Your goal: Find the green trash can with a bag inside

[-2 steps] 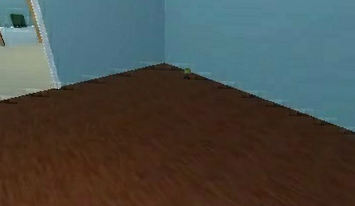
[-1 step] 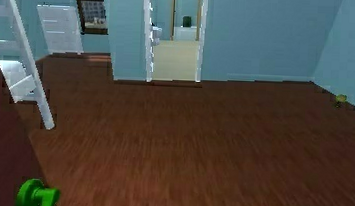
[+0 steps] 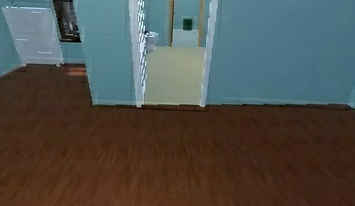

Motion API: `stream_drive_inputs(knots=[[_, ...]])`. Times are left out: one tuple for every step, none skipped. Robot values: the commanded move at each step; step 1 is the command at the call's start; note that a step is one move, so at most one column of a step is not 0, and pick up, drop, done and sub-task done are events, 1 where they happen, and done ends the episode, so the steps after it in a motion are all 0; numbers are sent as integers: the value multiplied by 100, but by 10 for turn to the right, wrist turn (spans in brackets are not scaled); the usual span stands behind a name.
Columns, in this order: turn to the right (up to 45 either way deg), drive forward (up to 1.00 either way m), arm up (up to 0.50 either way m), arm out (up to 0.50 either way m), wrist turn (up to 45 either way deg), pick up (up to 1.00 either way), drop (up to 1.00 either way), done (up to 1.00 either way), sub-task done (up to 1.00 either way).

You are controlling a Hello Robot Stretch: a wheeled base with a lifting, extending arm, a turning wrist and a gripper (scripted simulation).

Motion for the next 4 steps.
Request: stream_drive_inputs(knots=[[0,100,0,0,0,0,0,0,0],[-30,0,0,0,0,0,0,0,0],[0,100,0,0,0,0,0,0,0],[0,100,0,0,0,0,0,0,0]])
